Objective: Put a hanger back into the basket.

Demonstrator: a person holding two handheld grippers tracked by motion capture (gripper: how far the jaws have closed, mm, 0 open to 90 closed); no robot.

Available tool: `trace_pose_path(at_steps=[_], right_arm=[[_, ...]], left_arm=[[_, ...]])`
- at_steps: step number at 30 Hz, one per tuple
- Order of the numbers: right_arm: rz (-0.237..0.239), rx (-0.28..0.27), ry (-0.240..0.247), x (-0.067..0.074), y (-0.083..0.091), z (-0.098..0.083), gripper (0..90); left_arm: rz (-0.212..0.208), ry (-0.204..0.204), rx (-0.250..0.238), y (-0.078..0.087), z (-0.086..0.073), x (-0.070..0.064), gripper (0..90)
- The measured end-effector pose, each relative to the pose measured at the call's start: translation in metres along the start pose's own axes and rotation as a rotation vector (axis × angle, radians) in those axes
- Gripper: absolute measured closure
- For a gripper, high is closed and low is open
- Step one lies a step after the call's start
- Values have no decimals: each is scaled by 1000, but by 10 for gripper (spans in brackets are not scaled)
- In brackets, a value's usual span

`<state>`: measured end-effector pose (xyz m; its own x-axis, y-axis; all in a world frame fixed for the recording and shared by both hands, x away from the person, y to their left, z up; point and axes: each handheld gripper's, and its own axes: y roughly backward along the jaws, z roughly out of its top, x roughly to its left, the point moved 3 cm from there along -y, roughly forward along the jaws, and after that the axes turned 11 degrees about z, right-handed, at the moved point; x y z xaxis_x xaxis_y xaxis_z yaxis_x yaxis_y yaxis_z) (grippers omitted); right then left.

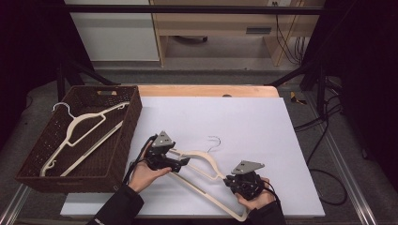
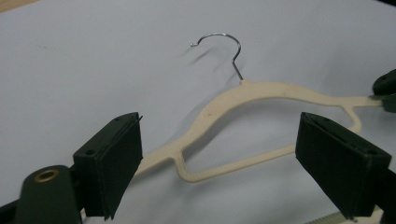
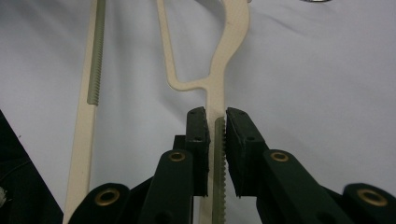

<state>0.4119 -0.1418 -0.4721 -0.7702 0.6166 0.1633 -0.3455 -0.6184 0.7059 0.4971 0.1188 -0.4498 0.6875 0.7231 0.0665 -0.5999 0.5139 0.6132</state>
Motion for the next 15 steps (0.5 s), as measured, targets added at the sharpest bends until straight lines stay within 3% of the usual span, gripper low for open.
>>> trace_pose_path(at_steps=[1, 9, 15], right_arm=[[0, 3, 16, -1, 1, 0, 797], [1, -9, 1, 1, 1, 1, 797], [4, -12, 16, 1, 4, 1, 797]], left_arm=[[-2, -9, 15, -5, 1, 0, 154], [-7, -53, 112, -39, 0, -2, 231], [-17, -91, 121, -51, 4, -3, 309]])
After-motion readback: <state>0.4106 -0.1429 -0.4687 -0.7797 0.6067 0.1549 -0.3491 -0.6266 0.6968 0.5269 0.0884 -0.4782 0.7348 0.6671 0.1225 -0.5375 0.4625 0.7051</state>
